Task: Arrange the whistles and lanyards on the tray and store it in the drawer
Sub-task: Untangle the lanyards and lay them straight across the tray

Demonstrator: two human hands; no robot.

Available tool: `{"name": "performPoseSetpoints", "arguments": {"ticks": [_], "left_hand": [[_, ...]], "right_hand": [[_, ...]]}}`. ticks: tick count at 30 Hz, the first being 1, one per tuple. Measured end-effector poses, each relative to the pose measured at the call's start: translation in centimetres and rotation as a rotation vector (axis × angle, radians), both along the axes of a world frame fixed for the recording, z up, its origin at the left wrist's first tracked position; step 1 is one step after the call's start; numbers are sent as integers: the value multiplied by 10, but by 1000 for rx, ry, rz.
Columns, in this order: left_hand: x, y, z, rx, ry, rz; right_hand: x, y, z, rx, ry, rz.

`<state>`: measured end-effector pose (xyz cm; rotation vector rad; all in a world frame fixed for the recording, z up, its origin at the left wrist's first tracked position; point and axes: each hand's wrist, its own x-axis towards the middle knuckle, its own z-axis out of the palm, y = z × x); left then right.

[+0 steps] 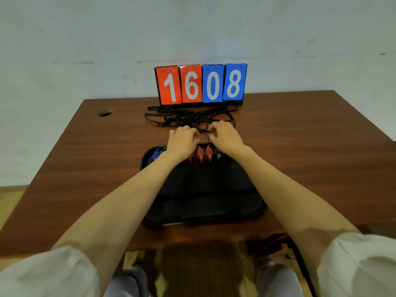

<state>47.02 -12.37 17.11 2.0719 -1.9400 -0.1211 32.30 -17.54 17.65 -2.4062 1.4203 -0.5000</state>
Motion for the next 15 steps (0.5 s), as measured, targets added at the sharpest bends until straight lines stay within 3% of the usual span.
{"name": "performPoseSetpoints", "arguments": {"ticks": [6,15], "left_hand": [[35,-63,-19,152,-8,35],[64,-98,-57,133,-5,-4]], "right_hand": [[44,-61,-24,95,127,39],[69,-94,-69,7,138,-3]]}}
